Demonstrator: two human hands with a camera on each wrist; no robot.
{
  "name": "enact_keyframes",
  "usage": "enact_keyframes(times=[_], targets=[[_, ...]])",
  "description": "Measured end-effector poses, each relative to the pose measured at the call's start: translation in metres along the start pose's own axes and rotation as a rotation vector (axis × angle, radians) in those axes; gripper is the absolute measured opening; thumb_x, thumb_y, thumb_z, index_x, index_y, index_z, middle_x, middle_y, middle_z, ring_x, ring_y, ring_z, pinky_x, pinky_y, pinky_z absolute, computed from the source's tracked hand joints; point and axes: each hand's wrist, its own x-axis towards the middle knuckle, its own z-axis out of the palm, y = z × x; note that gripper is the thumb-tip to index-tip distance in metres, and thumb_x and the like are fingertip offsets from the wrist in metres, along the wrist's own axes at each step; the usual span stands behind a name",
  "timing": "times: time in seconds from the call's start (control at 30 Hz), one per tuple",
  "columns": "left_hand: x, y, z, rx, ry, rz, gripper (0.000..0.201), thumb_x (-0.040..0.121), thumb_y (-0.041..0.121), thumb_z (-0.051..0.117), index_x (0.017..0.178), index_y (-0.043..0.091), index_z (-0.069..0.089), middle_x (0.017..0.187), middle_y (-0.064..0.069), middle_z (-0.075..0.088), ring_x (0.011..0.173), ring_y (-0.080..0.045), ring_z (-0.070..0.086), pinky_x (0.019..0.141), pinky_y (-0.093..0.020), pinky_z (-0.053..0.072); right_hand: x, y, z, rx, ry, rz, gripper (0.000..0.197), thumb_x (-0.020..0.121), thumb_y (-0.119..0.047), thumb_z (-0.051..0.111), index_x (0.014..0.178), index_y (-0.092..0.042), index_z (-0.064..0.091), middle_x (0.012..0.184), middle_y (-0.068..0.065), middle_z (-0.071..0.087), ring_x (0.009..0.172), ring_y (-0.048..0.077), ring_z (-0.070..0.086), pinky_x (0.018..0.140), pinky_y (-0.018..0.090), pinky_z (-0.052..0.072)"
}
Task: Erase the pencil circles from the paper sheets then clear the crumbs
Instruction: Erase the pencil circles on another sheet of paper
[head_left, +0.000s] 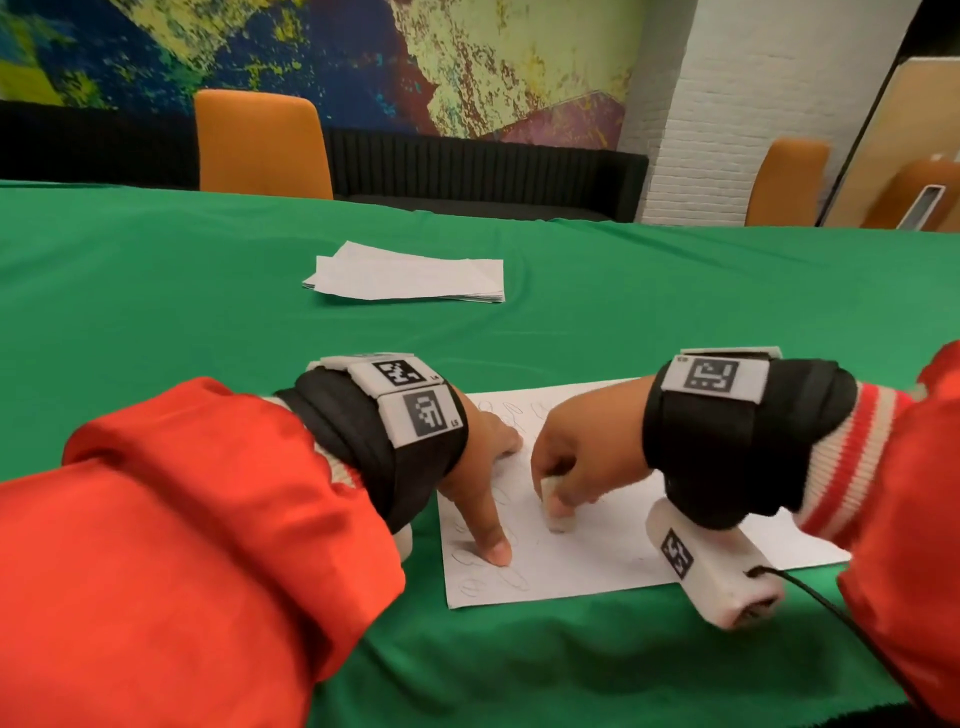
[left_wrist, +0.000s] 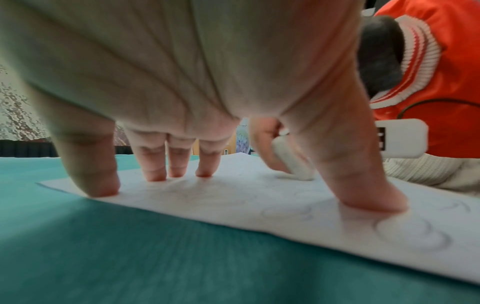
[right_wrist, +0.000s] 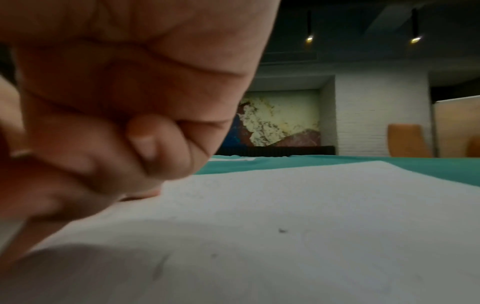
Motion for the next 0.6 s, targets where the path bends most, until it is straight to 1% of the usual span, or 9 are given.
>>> enact_keyframes(times=[0.07, 0.1, 0.23, 0.3, 0.4, 0.47, 0.53, 0.6], targets=[[0.000, 0.000, 0.000, -0.011, -0.001, 0.000, 0.093, 0.069, 0.055, 0.076, 0.143, 0.023, 0.030, 0.143, 0.004, 0.039, 0.126, -0.019, 0.044, 0.088, -0.024, 0.031, -0.005, -0.006, 0.004, 0.000, -0.065, -0.055, 0.020, 0.088, -0.032, 0.059, 0.103, -0.022, 0.067, 0.081, -0.009, 0.063, 0.069, 0.007, 0.054, 0.058, 0.015, 0.039], [0.000, 0.000, 0.000, -0.010, -0.003, -0.001, 0.094, 0.069, 0.055, 0.076, 0.144, 0.023, 0.029, 0.143, 0.004, 0.039, 0.126, -0.019, 0.043, 0.090, -0.025, 0.032, -0.006, -0.006, 0.004, 0.001, -0.075, -0.059, 0.020, 0.089, -0.031, 0.058, 0.104, -0.022, 0.067, 0.080, -0.009, 0.062, 0.068, 0.006, 0.053, 0.057, 0.014, 0.038], [0.001, 0.000, 0.000, 0.009, -0.017, -0.011, 0.095, 0.069, 0.058, 0.075, 0.144, 0.022, 0.028, 0.143, 0.004, 0.040, 0.125, -0.020, 0.046, 0.090, -0.027, 0.033, -0.003, 0.005, 0.000, -0.001, 0.022, 0.035, 0.021, 0.089, -0.031, 0.058, 0.104, -0.020, 0.068, 0.075, -0.010, 0.059, 0.061, 0.003, 0.049, 0.056, 0.015, 0.038], [0.001, 0.000, 0.000, 0.012, -0.015, -0.009, 0.096, 0.069, 0.058, 0.075, 0.144, 0.021, 0.028, 0.143, 0.003, 0.040, 0.126, -0.020, 0.045, 0.092, -0.027, 0.033, -0.005, 0.004, 0.002, -0.006, 0.027, 0.021, 0.021, 0.088, -0.032, 0.059, 0.101, -0.019, 0.068, 0.076, -0.010, 0.060, 0.059, 0.002, 0.047, 0.055, 0.015, 0.036], [0.002, 0.000, 0.000, 0.004, -0.014, -0.009, 0.097, 0.068, 0.057, 0.075, 0.144, 0.021, 0.027, 0.144, 0.003, 0.039, 0.126, -0.021, 0.044, 0.097, -0.028, 0.034, -0.012, -0.003, 0.006, -0.005, -0.061, -0.042, 0.015, 0.088, -0.033, 0.059, 0.098, -0.025, 0.067, 0.080, -0.010, 0.062, 0.061, 0.002, 0.048, 0.054, 0.013, 0.034], [0.002, 0.001, 0.000, 0.012, -0.023, -0.010, 0.099, 0.067, 0.059, 0.075, 0.145, 0.021, 0.027, 0.143, 0.002, 0.039, 0.126, -0.021, 0.044, 0.100, -0.030, 0.034, -0.012, -0.003, 0.005, -0.008, -0.078, -0.034, 0.017, 0.089, -0.032, 0.058, 0.101, -0.024, 0.067, 0.081, -0.010, 0.062, 0.062, 0.003, 0.050, 0.051, 0.010, 0.035], [0.001, 0.001, 0.000, 0.029, -0.027, -0.014, 0.099, 0.067, 0.060, 0.074, 0.145, 0.021, 0.027, 0.143, 0.002, 0.040, 0.126, -0.021, 0.045, 0.100, -0.031, 0.035, -0.008, 0.002, 0.002, -0.027, -0.016, 0.009, 0.020, 0.089, -0.031, 0.057, 0.102, -0.021, 0.068, 0.079, -0.009, 0.062, 0.061, 0.003, 0.050, 0.048, 0.009, 0.036], [0.001, 0.001, 0.000, 0.031, -0.026, -0.015, 0.098, 0.068, 0.059, 0.074, 0.145, 0.021, 0.027, 0.143, 0.002, 0.040, 0.126, -0.021, 0.044, 0.099, -0.030, 0.035, -0.005, 0.006, 0.001, -0.047, 0.052, 0.026, 0.020, 0.089, -0.030, 0.057, 0.099, -0.018, 0.068, 0.077, -0.009, 0.060, 0.059, 0.002, 0.047, 0.051, 0.012, 0.035]])
